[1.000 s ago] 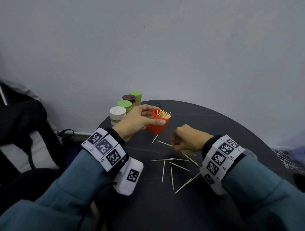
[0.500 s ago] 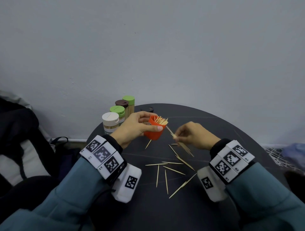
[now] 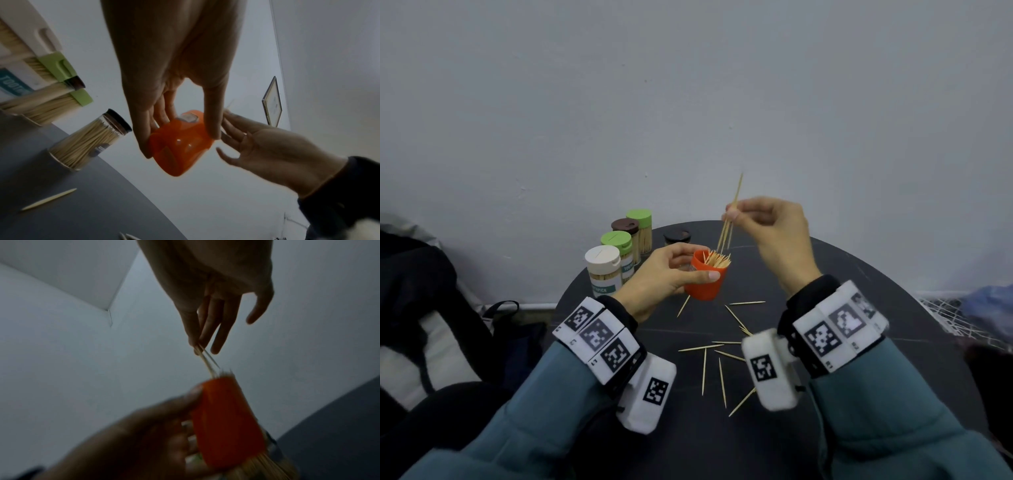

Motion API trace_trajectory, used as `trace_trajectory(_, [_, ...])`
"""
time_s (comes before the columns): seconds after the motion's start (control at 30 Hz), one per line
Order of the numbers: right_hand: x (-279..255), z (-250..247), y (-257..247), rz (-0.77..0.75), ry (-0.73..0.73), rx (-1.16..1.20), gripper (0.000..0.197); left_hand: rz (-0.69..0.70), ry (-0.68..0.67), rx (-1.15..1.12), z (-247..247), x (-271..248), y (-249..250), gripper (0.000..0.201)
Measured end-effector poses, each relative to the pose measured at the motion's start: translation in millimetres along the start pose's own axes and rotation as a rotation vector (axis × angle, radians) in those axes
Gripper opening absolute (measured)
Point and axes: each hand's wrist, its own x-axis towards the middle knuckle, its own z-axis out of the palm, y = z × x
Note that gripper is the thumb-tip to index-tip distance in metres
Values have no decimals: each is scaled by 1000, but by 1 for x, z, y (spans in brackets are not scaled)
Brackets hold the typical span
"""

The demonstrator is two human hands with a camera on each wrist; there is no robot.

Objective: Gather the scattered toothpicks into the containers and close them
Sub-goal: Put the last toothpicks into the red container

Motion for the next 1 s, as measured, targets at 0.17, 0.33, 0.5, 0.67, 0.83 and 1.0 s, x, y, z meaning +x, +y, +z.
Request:
trace_trajectory(0.17, [-15, 8, 17, 33, -22, -33, 13, 36, 8, -70, 5, 2, 0, 44])
trace_trajectory(0.33, [-16, 6, 17, 55, -27, -46, 2, 55, -12, -105, 6, 2, 2, 57])
trace_trajectory(0.5, [-21, 3, 20, 104, -27, -163, 3, 52, -25, -92, 5, 3, 2, 61])
trace_trajectory(0.67, [-15, 3, 18, 135, -72, -57, 20, 45, -31, -68, 4, 3, 3, 51])
trace_trajectory(0.83, [-12, 5, 20, 139, -177, -48, 36, 41, -26, -64, 6, 3, 3, 43])
trace_trajectory(1.0, [-22, 9, 20, 122, -365, -33, 39, 51, 59, -78, 3, 5, 1, 49])
